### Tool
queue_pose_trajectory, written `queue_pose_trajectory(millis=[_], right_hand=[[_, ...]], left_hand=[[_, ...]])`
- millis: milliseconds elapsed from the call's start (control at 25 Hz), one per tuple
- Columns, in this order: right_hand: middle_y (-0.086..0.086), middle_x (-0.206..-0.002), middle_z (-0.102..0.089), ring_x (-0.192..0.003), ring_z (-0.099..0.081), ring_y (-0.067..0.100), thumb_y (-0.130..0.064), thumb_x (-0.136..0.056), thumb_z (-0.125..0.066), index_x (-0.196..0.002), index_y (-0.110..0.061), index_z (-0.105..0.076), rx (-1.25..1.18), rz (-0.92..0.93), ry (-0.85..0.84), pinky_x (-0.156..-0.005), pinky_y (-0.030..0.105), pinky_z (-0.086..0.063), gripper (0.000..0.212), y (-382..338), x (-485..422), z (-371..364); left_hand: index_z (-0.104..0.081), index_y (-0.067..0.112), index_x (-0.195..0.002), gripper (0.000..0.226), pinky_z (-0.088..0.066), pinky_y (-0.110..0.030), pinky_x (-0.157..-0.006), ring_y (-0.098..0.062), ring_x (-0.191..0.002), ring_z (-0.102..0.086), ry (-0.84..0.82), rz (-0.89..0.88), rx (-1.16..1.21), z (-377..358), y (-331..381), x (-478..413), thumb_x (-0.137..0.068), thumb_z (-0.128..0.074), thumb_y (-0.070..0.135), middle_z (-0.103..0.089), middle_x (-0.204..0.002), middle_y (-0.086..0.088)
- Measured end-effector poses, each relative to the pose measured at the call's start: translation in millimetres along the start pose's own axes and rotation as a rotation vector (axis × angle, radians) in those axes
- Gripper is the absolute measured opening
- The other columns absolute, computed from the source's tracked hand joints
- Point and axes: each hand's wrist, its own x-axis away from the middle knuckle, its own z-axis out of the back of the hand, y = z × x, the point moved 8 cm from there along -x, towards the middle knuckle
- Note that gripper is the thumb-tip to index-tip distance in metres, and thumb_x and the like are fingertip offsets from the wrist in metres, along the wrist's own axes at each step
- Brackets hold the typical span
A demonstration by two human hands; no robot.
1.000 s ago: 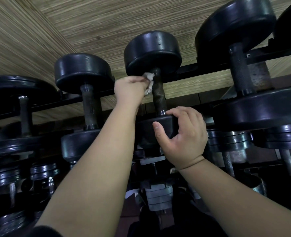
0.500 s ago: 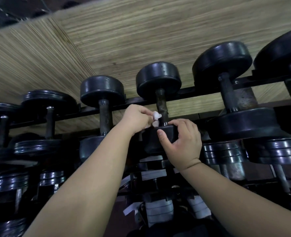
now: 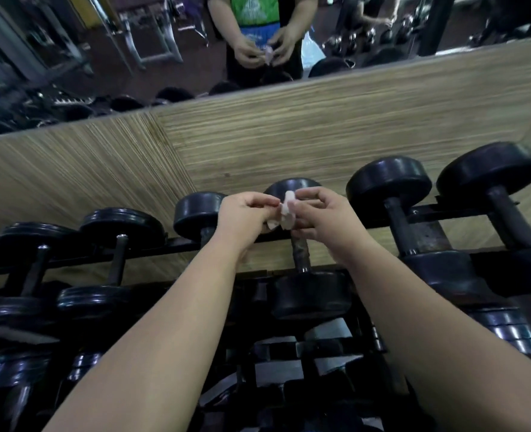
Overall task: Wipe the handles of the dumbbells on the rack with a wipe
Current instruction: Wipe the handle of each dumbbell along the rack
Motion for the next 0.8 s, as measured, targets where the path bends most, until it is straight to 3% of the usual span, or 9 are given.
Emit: queue_pose_trajectory(millis=[120,200,320,400,520,640,720,800], right_hand=[[0.01,-0.09,-0.078,-0.088,-0.077,0.027,-0.009,-0.09,-0.077,-0.103,-0.01,-0.071,0.055,0.022,0.002,-0.08,0.04,-0.064,0.014,-2.4,-7.3,-0.2],[0.016,-0.091,-0.077,-0.089,-0.077,0.033,0.0,-0.087,-0.078,-0.102,-0.005,-0.072,0.088,0.015,0.046,-0.082,0.044,-0.065,0.016,1.3,-13.1,9.1],[0.017,-0.096,-0.075,-0.081,-0.075,0.03,0.003,-0.08,-0.082,-0.109,-0.002,-0.066,0.18,-0.021,0.133,-0.065,0.033,-0.064,0.033,14.4,-24.0,34.9],[0.011,-0.091,-0.072,-0.072,-0.07,0.023,0.0,-0.078,-0.085,-0.104,-0.005,-0.064,0.348,-0.051,0.174,-0.054,0.025,-0.056,0.034,28.2,-32.6,55.1],[0.005,-0.08,-0.073,-0.066,-0.068,0.02,-0.004,-0.077,-0.085,-0.087,-0.012,-0.071,0.631,-0.096,0.17,-0.058,0.031,-0.054,0.019,53.3,-51.3,73.6],[0.001,-0.085,-0.075,-0.078,-0.072,0.017,-0.005,-0.081,-0.08,-0.094,-0.017,-0.077,0.693,-0.125,0.128,-0.075,0.033,-0.061,0.018,74.6,-62.5,67.5],[-0.001,-0.085,-0.075,-0.081,-0.072,0.014,-0.014,-0.086,-0.08,-0.102,-0.015,-0.079,0.655,-0.106,0.094,-0.08,0.03,-0.06,0.016,87.1,-68.2,59.6],[-0.001,-0.083,-0.075,-0.075,-0.069,0.009,-0.024,-0.091,-0.078,-0.104,-0.014,-0.079,0.59,-0.055,0.124,-0.073,0.022,-0.056,0.017,94.5,-69.6,56.9]], left_hand=[[-0.076,0.012,-0.094,0.014,-0.066,-0.038,-0.082,-0.021,-0.088,-0.079,-0.043,0.001,0.065,-6.9,13.1,3.1,-0.09,-0.076,-0.001,-0.081,-0.085,-0.004],[-0.075,0.01,-0.102,0.014,-0.066,-0.038,-0.082,-0.02,-0.089,-0.078,-0.083,0.032,0.133,-12.8,14.5,3.0,-0.098,-0.067,-0.001,-0.08,-0.093,-0.007],[-0.074,0.022,-0.104,0.017,-0.064,-0.039,-0.086,-0.021,-0.096,-0.077,-0.116,0.048,0.034,-16.5,-7.0,3.7,-0.102,-0.063,0.009,-0.078,-0.107,-0.006],[-0.074,0.03,-0.097,0.016,-0.061,-0.035,-0.091,-0.015,-0.096,-0.074,-0.124,-0.009,-0.166,-17.8,-36.2,8.9,-0.099,-0.069,0.016,-0.078,-0.102,0.002],[-0.073,0.037,-0.09,0.015,-0.054,-0.022,-0.089,-0.005,-0.091,-0.071,-0.203,-0.05,-0.369,-27.6,-80.0,25.5,-0.095,-0.075,0.023,-0.076,-0.093,0.013],[-0.076,0.035,-0.096,0.008,-0.049,-0.008,-0.083,0.003,-0.093,-0.068,-0.239,-0.072,-0.417,-35.1,-100.2,40.6,-0.097,-0.072,0.029,-0.075,-0.093,0.017],[-0.077,0.03,-0.097,0.008,-0.049,-0.008,-0.082,0.002,-0.094,-0.068,-0.211,-0.122,-0.381,-37.3,-104.5,45.0,-0.099,-0.07,0.029,-0.074,-0.093,0.017],[-0.078,0.023,-0.096,0.01,-0.051,-0.014,-0.084,-0.002,-0.094,-0.068,-0.177,-0.204,-0.334,-38.3,-106.4,49.0,-0.1,-0.069,0.026,-0.073,-0.093,0.014]])
